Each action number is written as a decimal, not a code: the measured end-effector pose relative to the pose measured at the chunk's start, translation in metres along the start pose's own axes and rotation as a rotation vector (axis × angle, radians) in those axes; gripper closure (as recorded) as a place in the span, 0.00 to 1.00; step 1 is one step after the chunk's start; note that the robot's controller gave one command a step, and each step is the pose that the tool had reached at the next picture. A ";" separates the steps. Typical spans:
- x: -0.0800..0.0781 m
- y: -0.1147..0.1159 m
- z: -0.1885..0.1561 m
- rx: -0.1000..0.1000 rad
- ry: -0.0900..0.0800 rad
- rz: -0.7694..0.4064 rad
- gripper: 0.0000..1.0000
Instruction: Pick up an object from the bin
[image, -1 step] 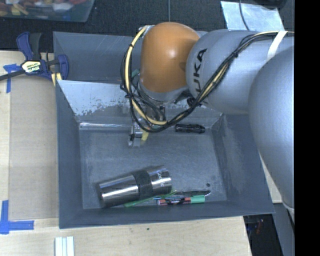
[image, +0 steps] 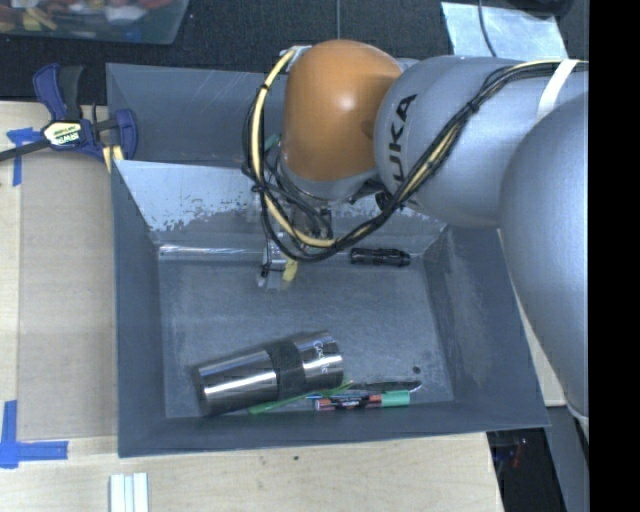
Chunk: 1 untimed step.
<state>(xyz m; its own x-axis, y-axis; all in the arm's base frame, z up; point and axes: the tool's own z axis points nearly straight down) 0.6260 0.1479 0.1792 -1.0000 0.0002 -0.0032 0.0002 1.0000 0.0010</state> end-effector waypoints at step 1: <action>0.035 -0.074 -0.004 0.001 0.002 -0.215 0.00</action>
Offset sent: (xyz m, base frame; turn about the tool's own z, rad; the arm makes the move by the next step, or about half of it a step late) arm -0.0315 -0.0527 0.0245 -0.2077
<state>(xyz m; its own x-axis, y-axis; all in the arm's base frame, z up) 0.5906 0.0736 0.1828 -0.9769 -0.2135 -0.0012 -0.2135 0.9769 -0.0003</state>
